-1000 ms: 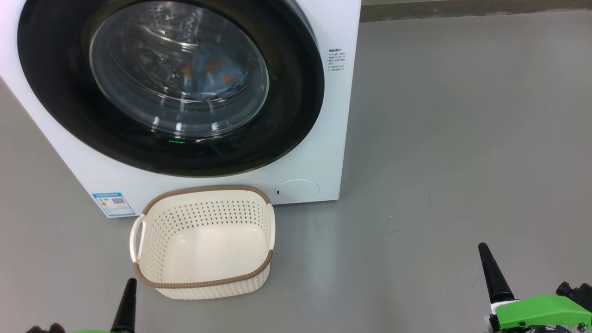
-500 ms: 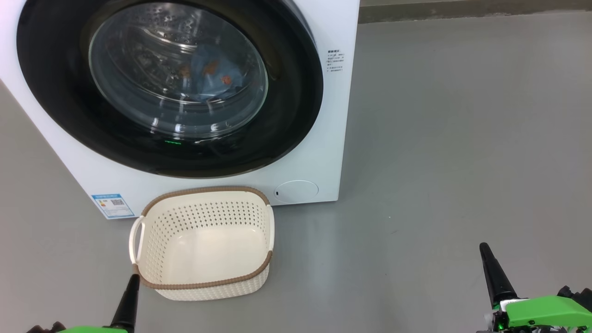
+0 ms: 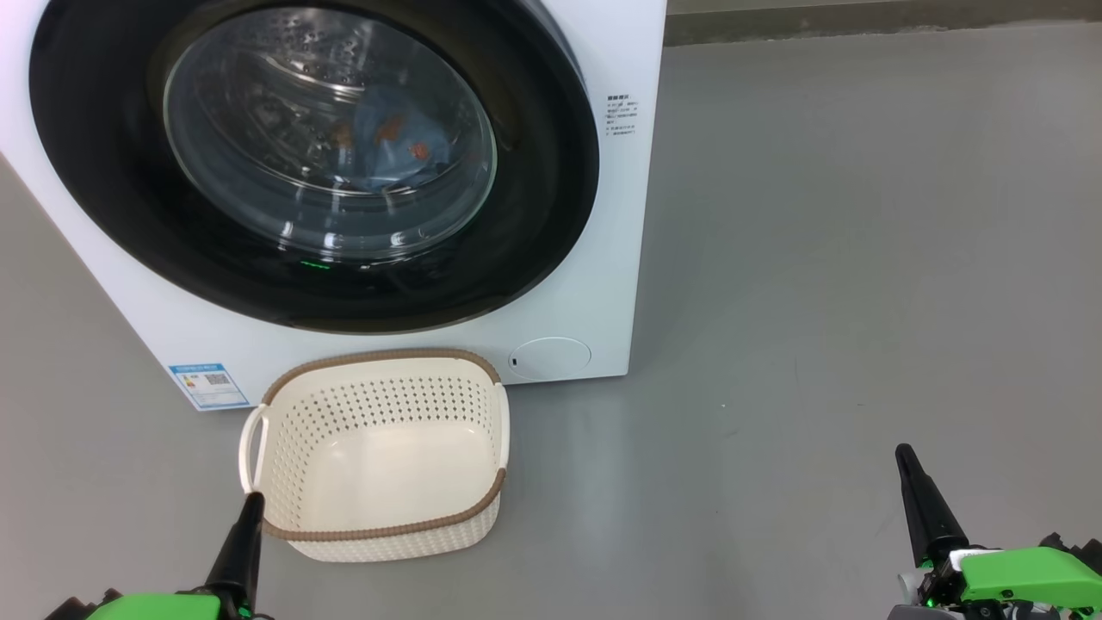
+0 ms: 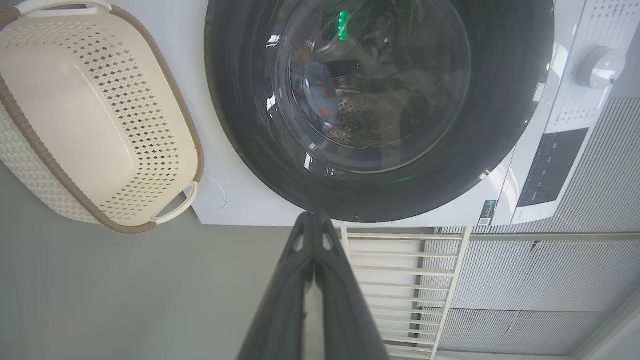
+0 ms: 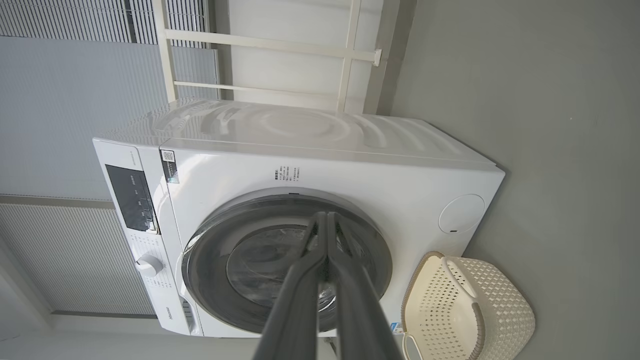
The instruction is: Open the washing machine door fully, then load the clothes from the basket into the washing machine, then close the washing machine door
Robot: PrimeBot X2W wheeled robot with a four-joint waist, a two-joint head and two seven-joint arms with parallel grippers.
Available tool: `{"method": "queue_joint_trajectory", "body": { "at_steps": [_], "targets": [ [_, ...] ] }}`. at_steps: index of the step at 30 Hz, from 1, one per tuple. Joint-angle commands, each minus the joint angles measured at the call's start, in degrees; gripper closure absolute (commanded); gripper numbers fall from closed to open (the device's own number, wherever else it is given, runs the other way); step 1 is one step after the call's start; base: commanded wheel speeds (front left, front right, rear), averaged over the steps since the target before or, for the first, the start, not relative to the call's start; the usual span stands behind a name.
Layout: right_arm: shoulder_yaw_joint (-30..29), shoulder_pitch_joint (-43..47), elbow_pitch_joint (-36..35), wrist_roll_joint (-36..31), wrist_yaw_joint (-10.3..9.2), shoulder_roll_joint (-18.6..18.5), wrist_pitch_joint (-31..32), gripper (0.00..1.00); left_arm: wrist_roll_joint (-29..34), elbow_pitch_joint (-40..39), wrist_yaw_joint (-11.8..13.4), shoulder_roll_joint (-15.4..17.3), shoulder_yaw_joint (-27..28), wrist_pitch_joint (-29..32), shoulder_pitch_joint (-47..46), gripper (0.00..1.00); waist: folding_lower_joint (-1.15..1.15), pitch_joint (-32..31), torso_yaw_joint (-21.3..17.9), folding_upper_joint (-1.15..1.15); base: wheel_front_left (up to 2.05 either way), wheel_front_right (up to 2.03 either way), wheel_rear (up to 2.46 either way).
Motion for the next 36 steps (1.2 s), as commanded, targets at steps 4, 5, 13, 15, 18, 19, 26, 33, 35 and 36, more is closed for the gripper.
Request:
{"method": "queue_joint_trajectory", "body": {
  "at_steps": [4, 5, 13, 15, 18, 19, 26, 33, 35, 36],
  "targets": [
    [1.0, -2.6, -1.4, 4.1, -0.06, -0.5, 1.2, 1.00, -3.7, -0.6, -0.6, 1.4, 2.1, 1.1, -3.2, 1.00, 0.00, 0.0, -0.1, 0.00, 0.00, 0.00, 0.00],
    [1.0, -2.6, -1.4, 4.7, -0.06, -0.5, 1.4, 1.00, -4.3, -0.5, -0.6, 1.5, 2.2, 1.3, -3.4, 1.00, 0.00, -0.1, -0.1, 0.00, 0.00, 0.00, 0.00],
    [1.0, -2.6, -1.4, 5.1, -0.06, -0.5, 1.5, 1.00, -4.7, -0.4, -0.6, 1.5, 2.2, 1.4, -3.4, 1.00, 0.00, -0.1, -0.1, 0.00, 0.00, 0.00, 0.00],
    [1.0, -2.6, -1.4, 5.1, -0.06, -0.5, 1.5, 1.00, -4.7, -0.4, -0.6, 1.5, 2.2, 1.4, -3.4, 1.00, 0.00, -0.1, -0.1, 0.00, 0.00, 0.00, 0.00],
    [1.0, -2.6, -1.4, 5.1, -0.06, -0.5, 1.5, 1.00, -4.7, -0.4, -0.6, 1.5, 2.2, 1.4, -3.4, 1.00, 0.00, -0.1, -0.1, 0.00, 0.00, 0.00, 0.00],
    [1.0, -2.6, -1.4, 5.1, -0.06, -0.5, 1.5, 1.00, -4.7, -0.4, -0.6, 1.5, 2.2, 1.4, -3.4, 1.00, 0.00, -0.1, -0.1, 0.00, 0.00, 0.00, 0.00],
    [1.0, -2.6, -1.4, 5.1, -0.06, -0.5, 1.5, 1.00, -4.7, -0.4, -0.6, 1.5, 2.2, 1.4, -3.4, 1.00, 0.00, -0.1, -0.1, 0.00, 0.00, 0.00, 0.00],
    [1.0, -2.6, -1.4, 5.1, -0.06, -0.5, 1.5, 1.00, -4.7, -0.4, -0.6, 1.5, 2.2, 1.4, -3.4, 1.00, 0.00, -0.1, -0.1, 0.00, 0.00, 0.00, 0.00],
    [1.0, -2.6, -1.4, 5.1, -0.06, -0.5, 1.5, 1.00, -4.7, -0.4, -0.6, 1.5, 2.2, 1.4, -3.4, 1.00, 0.00, -0.1, -0.1, 0.00, 0.00, 0.00, 0.00],
    [1.0, -2.6, -1.4, 5.1, -0.06, -0.5, 1.5, 1.00, -4.7, -0.4, -0.6, 1.5, 2.2, 1.4, -3.4, 1.00, 0.00, -0.1, -0.1, 0.00, 0.00, 0.00, 0.00]
  ]
}}
